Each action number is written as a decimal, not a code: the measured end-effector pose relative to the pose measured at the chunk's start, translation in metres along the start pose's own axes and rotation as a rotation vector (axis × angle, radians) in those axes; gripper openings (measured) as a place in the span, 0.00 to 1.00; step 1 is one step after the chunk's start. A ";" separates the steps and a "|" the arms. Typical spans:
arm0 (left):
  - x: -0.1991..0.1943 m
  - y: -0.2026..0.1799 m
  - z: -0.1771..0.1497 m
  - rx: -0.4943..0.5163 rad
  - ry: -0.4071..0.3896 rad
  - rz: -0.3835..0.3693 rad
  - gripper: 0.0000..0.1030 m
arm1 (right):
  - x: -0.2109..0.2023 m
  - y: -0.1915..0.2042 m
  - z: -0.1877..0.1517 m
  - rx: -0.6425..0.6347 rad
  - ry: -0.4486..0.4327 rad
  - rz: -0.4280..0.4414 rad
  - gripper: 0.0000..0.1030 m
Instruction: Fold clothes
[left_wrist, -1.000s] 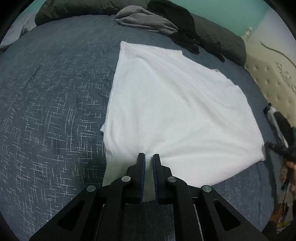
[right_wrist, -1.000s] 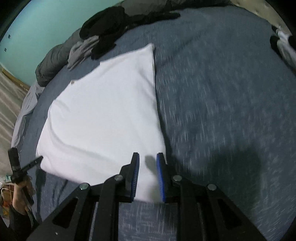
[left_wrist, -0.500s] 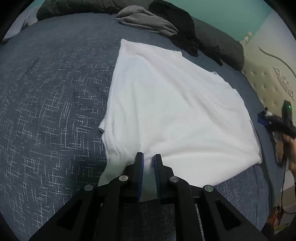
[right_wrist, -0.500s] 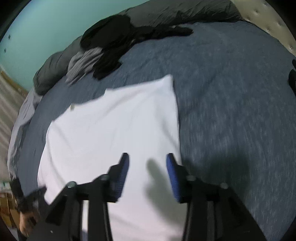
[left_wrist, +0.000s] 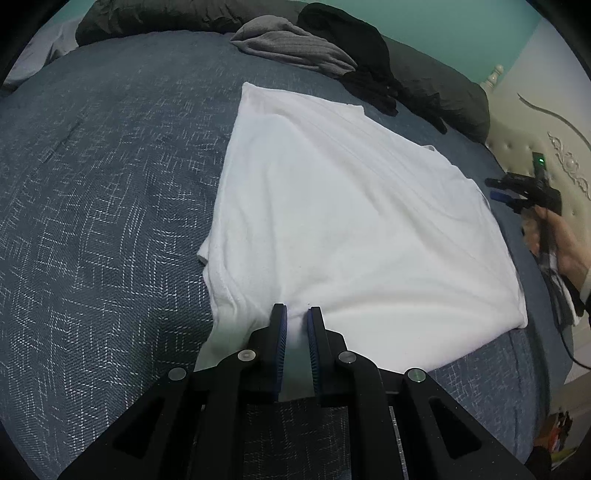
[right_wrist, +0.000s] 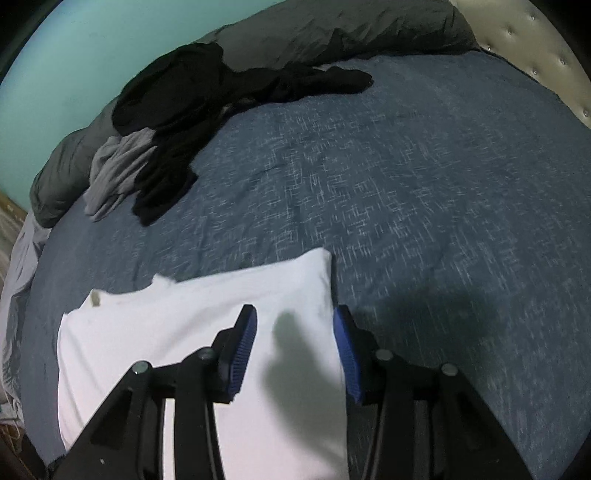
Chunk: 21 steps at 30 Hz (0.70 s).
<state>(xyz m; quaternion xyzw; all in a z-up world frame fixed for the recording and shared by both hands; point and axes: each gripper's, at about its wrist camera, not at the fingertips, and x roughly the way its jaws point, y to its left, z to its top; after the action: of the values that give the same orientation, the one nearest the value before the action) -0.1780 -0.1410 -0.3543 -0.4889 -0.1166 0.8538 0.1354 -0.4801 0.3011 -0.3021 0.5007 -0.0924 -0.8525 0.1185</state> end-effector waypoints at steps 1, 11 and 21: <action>0.000 0.000 0.000 -0.002 -0.002 -0.002 0.11 | 0.005 0.000 0.002 0.002 0.003 -0.005 0.42; 0.005 0.000 0.003 -0.007 -0.003 -0.011 0.11 | 0.021 0.004 0.014 -0.045 -0.056 -0.044 0.04; 0.005 0.000 0.002 -0.008 -0.005 -0.009 0.11 | 0.017 0.001 0.031 -0.053 -0.149 -0.105 0.03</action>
<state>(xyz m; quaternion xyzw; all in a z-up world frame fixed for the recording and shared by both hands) -0.1822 -0.1391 -0.3573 -0.4869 -0.1227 0.8539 0.1372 -0.5155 0.2959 -0.3008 0.4369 -0.0518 -0.8945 0.0795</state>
